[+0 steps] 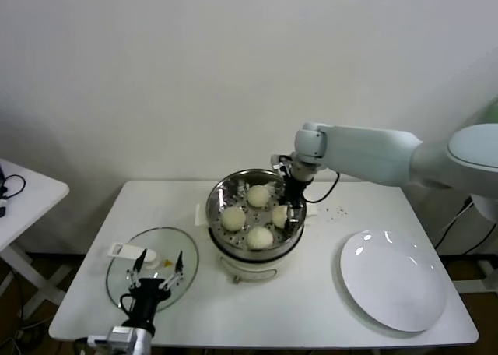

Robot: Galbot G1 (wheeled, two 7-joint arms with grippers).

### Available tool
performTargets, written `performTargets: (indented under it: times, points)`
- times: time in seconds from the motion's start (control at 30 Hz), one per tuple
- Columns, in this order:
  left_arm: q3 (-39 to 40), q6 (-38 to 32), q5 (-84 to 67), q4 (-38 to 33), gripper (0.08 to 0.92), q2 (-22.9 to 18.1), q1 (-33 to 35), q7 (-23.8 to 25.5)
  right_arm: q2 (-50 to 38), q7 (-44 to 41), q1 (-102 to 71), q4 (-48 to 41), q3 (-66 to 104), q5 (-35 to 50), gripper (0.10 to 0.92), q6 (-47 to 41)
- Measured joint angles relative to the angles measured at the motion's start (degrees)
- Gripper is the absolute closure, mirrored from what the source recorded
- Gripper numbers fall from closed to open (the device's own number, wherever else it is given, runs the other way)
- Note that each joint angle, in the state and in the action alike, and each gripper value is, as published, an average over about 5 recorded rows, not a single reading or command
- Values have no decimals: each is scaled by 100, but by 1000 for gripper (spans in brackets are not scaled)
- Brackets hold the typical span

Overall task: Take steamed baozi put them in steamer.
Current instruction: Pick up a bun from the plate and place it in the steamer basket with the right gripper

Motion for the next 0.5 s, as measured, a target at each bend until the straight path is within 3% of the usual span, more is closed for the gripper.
performTargets:
  times: [0.2, 0.5]
  points:
    - [7, -6, 16, 13, 177, -11, -2, 0, 1, 29, -69, -48, 58, -70, 293, 4]
    - [6, -25, 28, 43, 177, -14, 0, -1, -19, 30, -101, -74, 167, -56, 204, 39]
